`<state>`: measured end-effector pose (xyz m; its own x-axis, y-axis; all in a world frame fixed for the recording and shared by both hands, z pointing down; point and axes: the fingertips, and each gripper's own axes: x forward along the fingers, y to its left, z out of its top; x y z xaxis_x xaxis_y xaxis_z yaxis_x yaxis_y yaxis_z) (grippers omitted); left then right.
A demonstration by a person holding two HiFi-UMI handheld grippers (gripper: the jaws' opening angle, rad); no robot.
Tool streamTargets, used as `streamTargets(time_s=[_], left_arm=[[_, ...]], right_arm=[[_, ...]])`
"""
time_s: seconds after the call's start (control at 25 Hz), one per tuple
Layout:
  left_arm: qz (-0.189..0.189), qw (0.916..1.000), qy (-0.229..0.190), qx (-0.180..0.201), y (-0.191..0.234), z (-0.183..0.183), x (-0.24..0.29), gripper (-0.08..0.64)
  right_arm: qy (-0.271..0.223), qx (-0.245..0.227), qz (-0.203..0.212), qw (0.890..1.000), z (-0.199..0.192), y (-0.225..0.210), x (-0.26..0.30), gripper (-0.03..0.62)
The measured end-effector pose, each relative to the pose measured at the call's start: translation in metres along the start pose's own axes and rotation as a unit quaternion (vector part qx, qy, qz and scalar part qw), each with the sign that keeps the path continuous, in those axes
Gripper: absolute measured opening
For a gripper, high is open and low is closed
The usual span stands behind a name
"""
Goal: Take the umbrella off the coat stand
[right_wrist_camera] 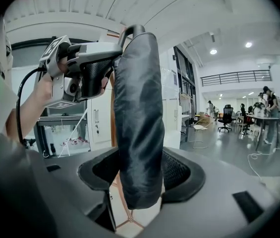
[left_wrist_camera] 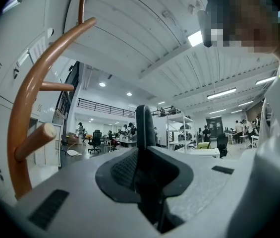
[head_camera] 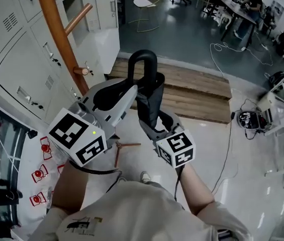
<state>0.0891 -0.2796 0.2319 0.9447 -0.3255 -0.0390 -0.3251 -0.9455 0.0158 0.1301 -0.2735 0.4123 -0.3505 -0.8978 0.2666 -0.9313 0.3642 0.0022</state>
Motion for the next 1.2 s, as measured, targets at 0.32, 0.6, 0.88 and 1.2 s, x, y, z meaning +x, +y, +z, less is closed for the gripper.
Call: streamTargets(time_s=[0.32, 0.6, 0.88, 1.2], left_arm=[[-0.006, 0.9995, 0.029, -0.013, -0.003, -0.036, 0.015, 0.057], [-0.005, 0.9984, 0.046, -0.034, -0.003, -0.066, 0.014, 0.057], [0.002, 0.9973, 0.055, -0.048, -0.001, -0.089, 0.013, 0.056], [0.004, 0.9972, 0.056, -0.05, 0.003, -0.092, 0.009, 0.055]], right_arm=[[0.032, 0.023, 0.002, 0.999, -0.038, -0.007, 0.001, 0.253], [0.057, 0.037, 0.011, 0.998, -0.068, -0.002, 0.003, 0.253], [0.082, 0.047, 0.025, 0.995, -0.091, 0.002, 0.009, 0.252], [0.086, 0.045, 0.032, 0.995, -0.094, 0.005, 0.013, 0.25]])
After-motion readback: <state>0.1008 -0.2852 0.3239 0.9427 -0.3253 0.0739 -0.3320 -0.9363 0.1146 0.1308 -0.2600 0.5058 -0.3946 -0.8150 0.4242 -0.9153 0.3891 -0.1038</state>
